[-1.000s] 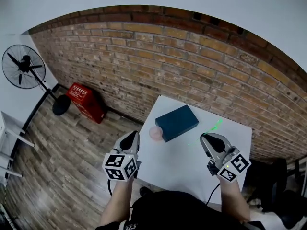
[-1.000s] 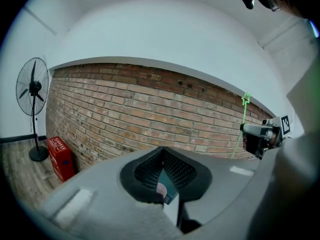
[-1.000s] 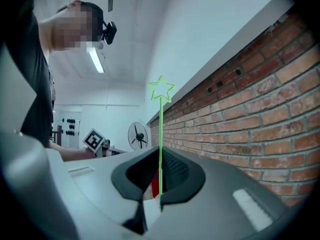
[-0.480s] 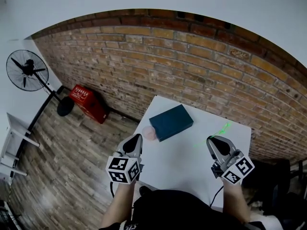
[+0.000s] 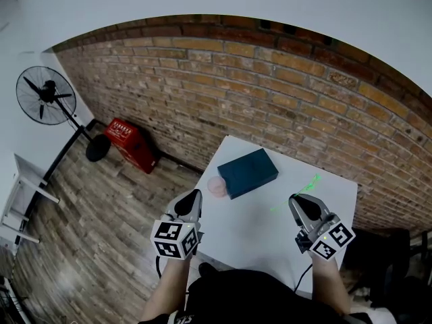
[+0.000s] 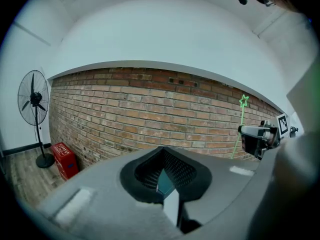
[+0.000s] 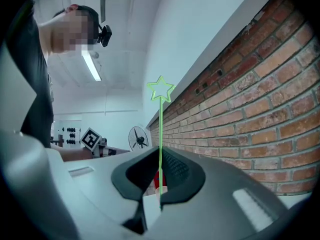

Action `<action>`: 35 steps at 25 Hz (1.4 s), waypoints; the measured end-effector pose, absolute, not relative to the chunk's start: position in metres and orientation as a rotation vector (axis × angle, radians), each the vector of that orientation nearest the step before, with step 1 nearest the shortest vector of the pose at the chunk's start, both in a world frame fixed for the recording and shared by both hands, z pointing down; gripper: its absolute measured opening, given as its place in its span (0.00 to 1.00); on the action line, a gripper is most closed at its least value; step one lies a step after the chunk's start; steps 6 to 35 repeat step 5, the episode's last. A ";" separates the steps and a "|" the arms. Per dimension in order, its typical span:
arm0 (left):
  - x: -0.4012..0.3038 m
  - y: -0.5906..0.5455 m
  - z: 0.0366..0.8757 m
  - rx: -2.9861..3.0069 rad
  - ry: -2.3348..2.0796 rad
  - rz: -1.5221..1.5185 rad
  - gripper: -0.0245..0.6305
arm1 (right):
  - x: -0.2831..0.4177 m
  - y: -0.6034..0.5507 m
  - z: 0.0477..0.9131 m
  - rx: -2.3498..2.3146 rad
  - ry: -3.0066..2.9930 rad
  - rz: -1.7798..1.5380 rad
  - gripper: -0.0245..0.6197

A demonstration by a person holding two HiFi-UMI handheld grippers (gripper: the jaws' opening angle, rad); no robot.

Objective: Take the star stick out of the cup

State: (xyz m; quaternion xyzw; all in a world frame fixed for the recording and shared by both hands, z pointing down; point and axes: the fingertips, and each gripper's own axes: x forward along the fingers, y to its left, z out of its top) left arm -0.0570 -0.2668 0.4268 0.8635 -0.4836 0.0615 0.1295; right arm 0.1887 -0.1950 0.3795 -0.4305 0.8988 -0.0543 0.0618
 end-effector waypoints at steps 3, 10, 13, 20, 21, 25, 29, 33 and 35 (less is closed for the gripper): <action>-0.068 -0.266 0.428 2.504 -1.408 0.180 0.05 | 0.177 -0.195 0.380 -1.297 2.721 -0.171 0.06; -0.077 -0.265 0.429 2.499 -1.409 0.180 0.05 | 0.170 -0.196 0.381 -1.295 2.721 -0.178 0.06; -0.077 -0.265 0.429 2.499 -1.409 0.180 0.05 | 0.170 -0.196 0.381 -1.295 2.721 -0.178 0.06; -0.077 -0.265 0.429 2.499 -1.409 0.180 0.05 | 0.170 -0.196 0.381 -1.295 2.721 -0.178 0.06; -0.077 -0.265 0.429 2.499 -1.409 0.180 0.05 | 0.170 -0.196 0.381 -1.295 2.721 -0.178 0.06; -0.077 -0.265 0.429 2.499 -1.409 0.180 0.05 | 0.170 -0.196 0.381 -1.295 2.721 -0.178 0.06; -0.077 -0.265 0.429 2.499 -1.409 0.180 0.05 | 0.170 -0.196 0.381 -1.295 2.721 -0.178 0.06; -0.077 -0.265 0.429 2.499 -1.409 0.180 0.05 | 0.170 -0.196 0.381 -1.295 2.721 -0.178 0.06; -0.077 -0.265 0.429 2.499 -1.409 0.180 0.05 | 0.170 -0.196 0.381 -1.295 2.721 -0.178 0.06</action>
